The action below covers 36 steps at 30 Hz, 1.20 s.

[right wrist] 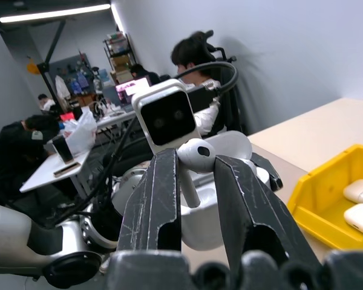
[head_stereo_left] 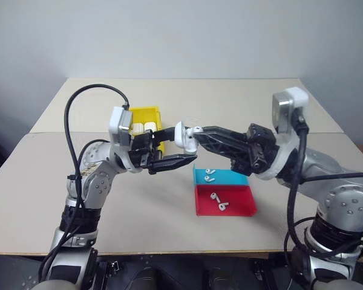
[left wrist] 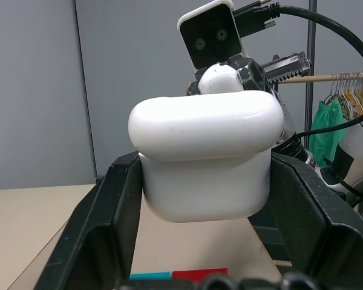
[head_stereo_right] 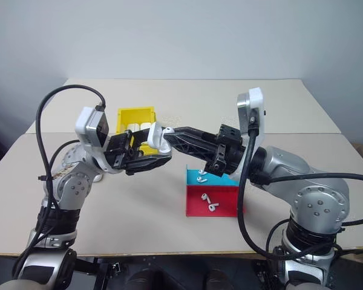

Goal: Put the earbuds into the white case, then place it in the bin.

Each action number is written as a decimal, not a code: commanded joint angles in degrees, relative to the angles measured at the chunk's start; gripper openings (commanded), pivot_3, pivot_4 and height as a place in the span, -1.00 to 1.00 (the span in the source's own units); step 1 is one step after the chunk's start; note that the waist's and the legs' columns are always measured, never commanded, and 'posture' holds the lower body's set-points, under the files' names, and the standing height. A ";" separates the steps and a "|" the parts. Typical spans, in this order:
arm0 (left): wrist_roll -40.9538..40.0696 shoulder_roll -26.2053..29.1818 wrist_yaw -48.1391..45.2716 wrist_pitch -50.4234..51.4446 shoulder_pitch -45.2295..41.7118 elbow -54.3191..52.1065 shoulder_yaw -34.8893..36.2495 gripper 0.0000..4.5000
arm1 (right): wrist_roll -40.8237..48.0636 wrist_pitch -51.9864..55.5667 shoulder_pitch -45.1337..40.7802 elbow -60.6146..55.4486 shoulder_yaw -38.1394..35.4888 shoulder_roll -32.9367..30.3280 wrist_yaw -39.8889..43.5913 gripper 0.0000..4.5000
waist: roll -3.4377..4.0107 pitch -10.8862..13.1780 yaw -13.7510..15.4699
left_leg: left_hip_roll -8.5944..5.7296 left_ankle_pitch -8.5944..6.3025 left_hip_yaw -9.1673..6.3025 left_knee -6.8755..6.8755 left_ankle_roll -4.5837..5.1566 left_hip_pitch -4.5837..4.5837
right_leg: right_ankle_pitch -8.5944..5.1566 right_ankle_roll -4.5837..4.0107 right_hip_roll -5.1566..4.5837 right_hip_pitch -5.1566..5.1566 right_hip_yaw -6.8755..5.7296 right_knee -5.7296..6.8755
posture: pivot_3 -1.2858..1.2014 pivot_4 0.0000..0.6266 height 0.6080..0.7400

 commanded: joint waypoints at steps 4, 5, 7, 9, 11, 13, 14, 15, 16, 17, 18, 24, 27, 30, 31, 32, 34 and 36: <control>-0.10 -0.68 0.15 -0.98 -0.28 -1.70 0.79 0.25 | 0.19 -3.81 -2.41 0.02 4.40 -1.13 -1.74 -0.72 | 0.00 0.00 -0.02 | 0.01 0.00 -0.02 0.00 0.00 0.00 | 0.00 0.00 0.01 0.00 -0.01 0.01 | 0.03 -0.52 1.00; -0.09 -0.65 0.11 -1.01 -0.08 -1.82 0.89 0.25 | 0.06 -4.17 -2.42 0.05 4.92 -1.40 -1.73 -0.72 | 0.00 0.00 -0.01 | 0.01 0.00 -0.02 0.00 0.00 0.00 | 0.00 0.00 0.01 0.00 -0.01 0.00 | 0.03 -0.52 1.00; -0.04 -0.59 0.13 -1.02 0.31 -2.20 1.05 0.25 | -0.36 -4.68 -2.27 0.03 5.76 -2.02 -1.50 -0.72 | 0.00 0.00 0.01 | 0.01 0.00 -0.02 0.00 0.01 -0.01 | 0.00 0.00 0.00 0.01 -0.01 -0.02 | 0.03 -0.52 1.00; -0.06 -0.55 0.18 -0.96 0.58 -2.56 1.21 0.25 | -0.74 -5.30 -1.90 0.06 6.38 -2.72 -1.08 -0.72 | 0.00 0.00 0.01 | 0.01 -0.01 -0.02 0.00 0.01 -0.01 | 0.00 0.00 0.00 0.00 -0.01 -0.02 | 0.03 -0.52 1.00; -0.02 -0.55 0.21 -0.98 0.70 -2.73 1.37 0.25 | -0.88 -5.64 -1.58 0.22 6.88 -3.61 -0.33 -0.40 | 0.00 0.00 0.03 | 0.01 -0.01 -0.02 0.00 0.01 -0.01 | 0.00 0.00 0.00 0.00 -0.01 -0.02 | 0.03 -0.52 1.00; 0.02 -0.57 0.34 -1.05 0.71 -2.76 1.58 0.25 | -1.54 -6.18 -1.12 -0.03 7.46 -4.73 0.97 -0.15 | 0.00 0.00 0.05 | 0.01 -0.01 -0.02 0.00 0.01 -0.01 | 0.00 0.00 0.00 0.00 -0.02 -0.02 | 0.03 -0.52 1.00; 0.04 -0.53 0.33 -1.12 0.69 -2.71 1.69 0.25 | -1.82 -6.43 -0.91 -0.12 7.69 -5.21 1.43 0.01 | 0.00 0.00 0.06 | 0.01 -0.01 -0.02 0.00 0.01 -0.01 | 0.00 0.00 0.00 0.00 -0.02 -0.02 | 0.03 -0.52 1.00; 0.04 -0.50 0.32 -1.16 0.70 -2.71 1.75 0.25 | -1.95 -6.71 -0.74 -0.18 7.88 -5.56 1.70 0.15 | 0.00 0.00 0.07 | 0.01 -0.01 -0.02 0.00 0.01 -0.01 | 0.00 0.00 0.01 0.00 -0.02 -0.03 | 0.03 -0.52 1.00; 0.02 -0.45 0.32 -1.17 0.72 -2.71 1.81 0.25 | -2.00 -6.96 -0.62 -0.17 8.02 -5.95 2.03 0.27 | 0.00 0.00 0.07 | 0.01 -0.01 -0.02 0.00 0.01 -0.01 | 0.00 0.00 0.00 0.00 -0.02 -0.03 | 0.03 -0.52 1.00; 0.02 -0.40 0.31 -1.21 0.74 -2.72 1.86 0.25 | -2.05 -7.28 -0.53 -0.17 8.06 -6.45 2.47 0.42 | 0.00 0.00 0.04 | 0.01 -0.01 -0.02 0.00 0.02 -0.01 | 0.00 0.00 0.01 0.00 -0.02 -0.02 | 0.03 -0.52 1.00; 0.01 -0.38 0.36 -1.22 0.78 -2.80 1.86 0.25 | -2.04 -7.56 -0.44 -0.19 8.07 -6.85 2.80 0.58 | 0.00 0.00 0.04 | 0.01 -0.01 -0.02 0.00 0.02 -0.01 | 0.00 0.00 0.00 0.00 -0.02 -0.03 | 0.03 -0.52 1.00; 0.60 -0.46 1.38 -1.31 1.11 -2.74 1.94 0.25 | 1.81 -7.96 -1.33 0.95 4.87 -10.34 3.13 0.87 | 0.00 0.00 0.14 | 0.01 -0.01 -0.02 0.01 0.02 -0.01 | 0.00 0.00 0.00 0.01 -0.02 -0.02 | 0.03 -0.52 1.00; 1.65 -1.13 2.21 -2.01 0.68 -1.61 1.65 0.25 | 7.24 -7.59 -1.98 1.95 2.09 -13.72 4.18 0.87 | -0.02 0.01 0.31 | 0.00 -0.01 -0.02 0.01 0.02 -0.03 | 0.00 0.00 -0.01 0.01 -0.03 -0.05 | 0.03 -0.52 1.00; 2.87 -1.39 1.84 -2.54 0.45 -0.47 0.60 0.25 | 8.18 -8.23 -3.68 2.02 2.11 -16.02 4.80 0.70 | -0.02 0.01 0.25 | 0.00 -0.02 -0.02 0.01 0.04 -0.03 | 0.00 0.00 -0.01 0.01 -0.03 -0.06 | 0.03 -0.52 1.00; 3.62 -1.54 1.74 -2.70 0.34 0.06 -0.01 0.25 | 7.16 -8.50 -4.98 1.87 2.50 -17.09 5.57 0.61 | -0.01 0.01 0.21 | 0.01 -0.02 -0.02 0.01 0.04 -0.02 | 0.00 0.00 -0.01 0.01 -0.02 -0.05 | 0.03 -0.52 1.00; 4.19 -1.70 1.69 -2.81 0.17 0.51 -0.44 0.25 | 6.40 -8.74 -5.89 1.89 2.80 -17.92 6.22 0.47 | -0.01 0.01 0.14 | 0.00 -0.02 -0.01 0.02 0.04 -0.02 | 0.00 0.00 -0.01 0.00 -0.01 -0.04 | 0.03 -0.52 1.00; 6.63 -2.72 3.37 -3.49 -0.58 1.78 -1.82 0.25 | 2.40 -7.67 -10.28 3.98 5.92 -20.31 7.42 0.23 | -0.01 0.01 0.09 | 0.02 -0.02 -0.02 0.02 0.04 -0.01 | 0.00 0.00 0.01 0.00 -0.01 -0.02 | 0.03 -0.52 1.00; 9.60 -3.54 5.76 -3.63 -1.45 2.67 -3.58 0.25 | -3.44 -6.55 -15.43 6.48 10.88 -22.50 9.45 -0.11 | -0.01 0.01 0.08 | 0.02 -0.02 -0.03 0.02 0.04 0.00 | 0.00 0.00 0.02 0.01 -0.01 -0.02 | 0.03 -0.52 1.00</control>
